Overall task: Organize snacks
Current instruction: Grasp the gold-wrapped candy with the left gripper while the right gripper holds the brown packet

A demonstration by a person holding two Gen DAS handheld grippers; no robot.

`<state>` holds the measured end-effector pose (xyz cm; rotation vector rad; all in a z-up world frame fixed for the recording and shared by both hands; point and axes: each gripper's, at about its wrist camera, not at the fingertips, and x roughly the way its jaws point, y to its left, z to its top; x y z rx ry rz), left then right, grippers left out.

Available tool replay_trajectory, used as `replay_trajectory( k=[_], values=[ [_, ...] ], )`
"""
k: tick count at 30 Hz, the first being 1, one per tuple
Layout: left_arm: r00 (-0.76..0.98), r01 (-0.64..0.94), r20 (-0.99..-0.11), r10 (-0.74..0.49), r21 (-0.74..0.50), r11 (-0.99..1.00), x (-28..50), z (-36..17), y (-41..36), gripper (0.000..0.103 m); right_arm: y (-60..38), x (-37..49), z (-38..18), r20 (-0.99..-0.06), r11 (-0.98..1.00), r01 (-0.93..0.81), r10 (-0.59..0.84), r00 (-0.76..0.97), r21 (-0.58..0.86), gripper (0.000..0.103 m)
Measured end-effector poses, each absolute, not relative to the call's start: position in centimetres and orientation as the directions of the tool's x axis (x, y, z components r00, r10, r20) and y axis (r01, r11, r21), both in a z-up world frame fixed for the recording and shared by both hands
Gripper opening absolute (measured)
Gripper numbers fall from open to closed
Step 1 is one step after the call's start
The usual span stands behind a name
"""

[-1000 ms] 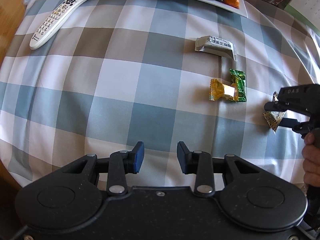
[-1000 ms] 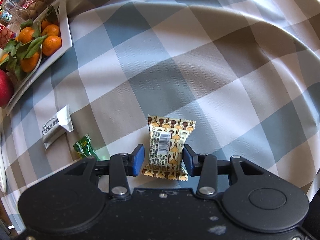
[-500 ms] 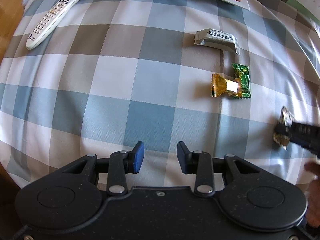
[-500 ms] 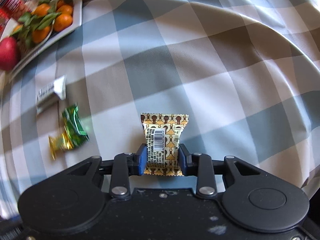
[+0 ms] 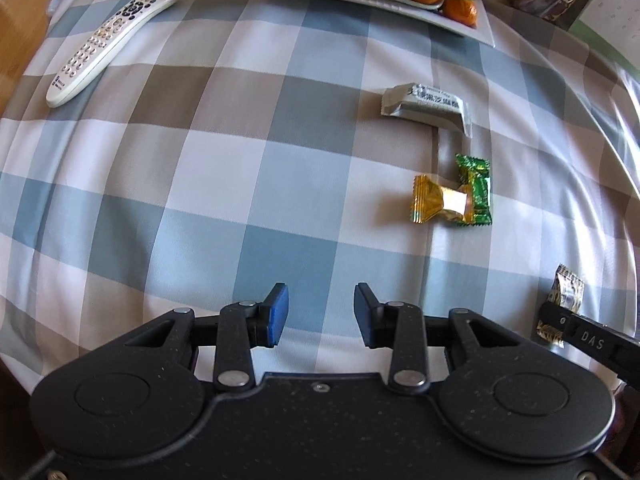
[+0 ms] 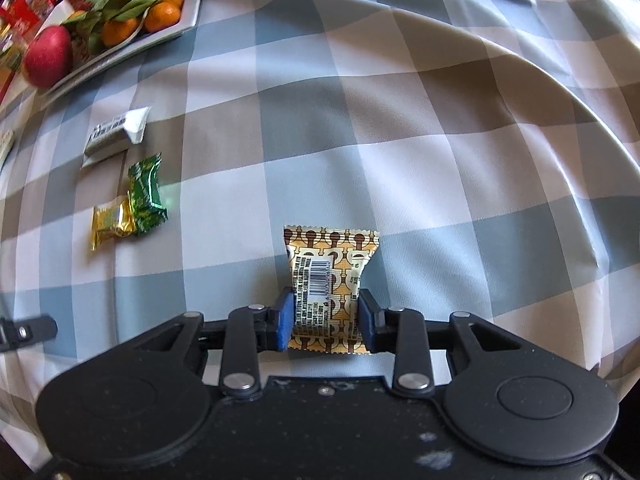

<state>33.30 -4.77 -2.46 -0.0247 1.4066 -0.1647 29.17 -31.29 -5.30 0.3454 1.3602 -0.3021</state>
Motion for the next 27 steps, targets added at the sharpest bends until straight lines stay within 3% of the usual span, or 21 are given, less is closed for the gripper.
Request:
replay_trajectory(
  k=[11,20,27],
  values=[
    [0.252,0.236,-0.957,-0.145,-0.085,0.968,32.1,-1.8,-7.1,0.046,-30.8,29.3,-5.4,-0.984,0.921,0.385,-0.014,0.18,0.058,0.041],
    [0.285,0.177,-0.958,-0.036,0.015,0.984,35.2,-0.9,-9.6,0.046,-30.1,29.2,-5.5,-0.983,0.937,0.348,-0.038,0.18,0.027,0.04],
    [0.284,0.145,-0.959,-0.021,0.021,0.989,38.0,-1.3,-12.0,0.047,-31.0,29.4,-5.5,-0.986,0.925,0.377,-0.014,0.164,0.05,0.036]
  ],
)
